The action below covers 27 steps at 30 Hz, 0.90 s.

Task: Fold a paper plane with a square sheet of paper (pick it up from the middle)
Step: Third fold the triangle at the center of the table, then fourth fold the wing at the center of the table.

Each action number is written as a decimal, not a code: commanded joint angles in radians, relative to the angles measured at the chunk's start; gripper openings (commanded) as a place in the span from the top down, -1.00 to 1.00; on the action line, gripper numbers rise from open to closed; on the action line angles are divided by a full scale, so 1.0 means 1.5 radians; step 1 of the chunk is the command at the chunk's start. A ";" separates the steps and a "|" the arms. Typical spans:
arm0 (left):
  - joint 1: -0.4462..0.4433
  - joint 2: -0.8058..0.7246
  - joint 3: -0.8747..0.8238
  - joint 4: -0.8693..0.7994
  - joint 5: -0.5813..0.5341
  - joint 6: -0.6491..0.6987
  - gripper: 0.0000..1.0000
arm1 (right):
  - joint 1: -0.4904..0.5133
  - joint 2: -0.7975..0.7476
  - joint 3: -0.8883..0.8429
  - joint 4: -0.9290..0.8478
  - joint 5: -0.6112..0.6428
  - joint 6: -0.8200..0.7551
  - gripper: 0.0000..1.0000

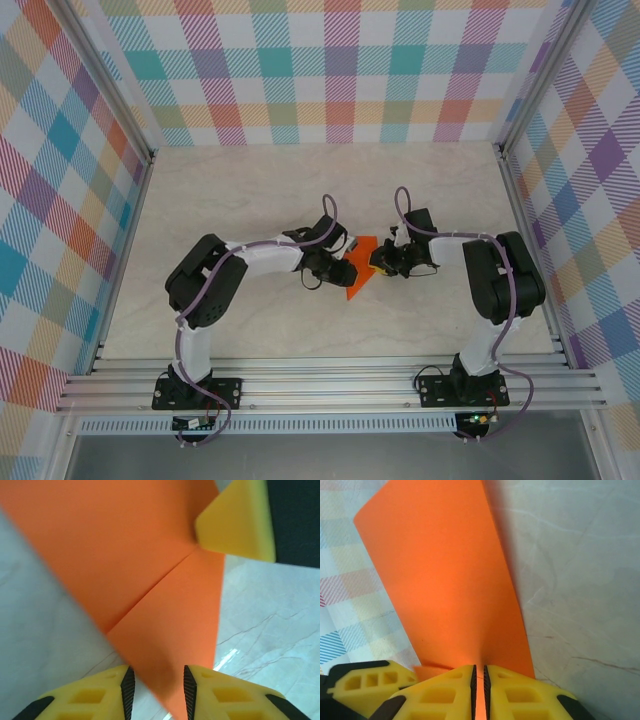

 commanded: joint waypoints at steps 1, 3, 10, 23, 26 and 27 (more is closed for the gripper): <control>0.026 -0.079 -0.020 -0.039 -0.066 -0.048 0.22 | 0.000 -0.010 0.001 -0.043 -0.007 -0.022 0.68; 0.026 -0.107 -0.024 -0.046 -0.095 -0.072 0.16 | 0.000 -0.023 0.006 -0.046 -0.020 -0.023 0.65; 0.024 -0.136 -0.030 0.010 -0.002 -0.114 0.43 | 0.000 -0.100 0.037 -0.101 -0.008 -0.041 0.50; 0.002 -0.027 0.029 0.015 0.035 -0.121 0.80 | -0.007 -0.163 -0.010 -0.138 0.046 -0.045 0.27; 0.002 -0.014 0.032 0.010 0.018 -0.120 0.82 | -0.007 -0.161 -0.019 -0.131 0.045 -0.044 0.19; 0.002 -0.008 0.033 0.008 0.012 -0.117 0.83 | -0.007 -0.157 -0.021 -0.129 0.038 -0.045 0.17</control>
